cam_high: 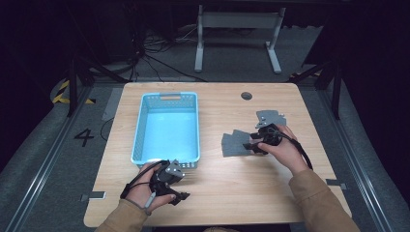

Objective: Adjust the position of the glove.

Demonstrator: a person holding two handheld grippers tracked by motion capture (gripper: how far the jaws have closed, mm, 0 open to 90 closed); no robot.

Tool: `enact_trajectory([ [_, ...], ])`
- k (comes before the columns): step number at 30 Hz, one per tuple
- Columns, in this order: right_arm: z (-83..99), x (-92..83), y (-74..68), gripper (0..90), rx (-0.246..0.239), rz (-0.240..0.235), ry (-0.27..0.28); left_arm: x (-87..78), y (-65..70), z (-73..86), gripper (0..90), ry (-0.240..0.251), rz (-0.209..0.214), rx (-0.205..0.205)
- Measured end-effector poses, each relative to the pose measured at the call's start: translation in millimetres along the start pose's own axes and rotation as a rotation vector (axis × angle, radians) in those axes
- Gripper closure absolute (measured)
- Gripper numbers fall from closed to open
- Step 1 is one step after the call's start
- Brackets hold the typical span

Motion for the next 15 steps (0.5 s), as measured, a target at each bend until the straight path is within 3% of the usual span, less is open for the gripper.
enact_trajectory([
  [15,-0.8,22.5,1.9,46.6,-0.047,-0.013,-0.045,-7.1,1.5,16.4,36.8,0.006,-0.028,-0.052],
])
Point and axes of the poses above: each handheld gripper's, and its own axes: x roughly forward along the jaws, z roughly out of its underside, y roughly to its right, the point moved 6 cm from there along x, roughly forward along the jaws, and after that the axes turned 4 degrees about -z, right-handed, at the moved point
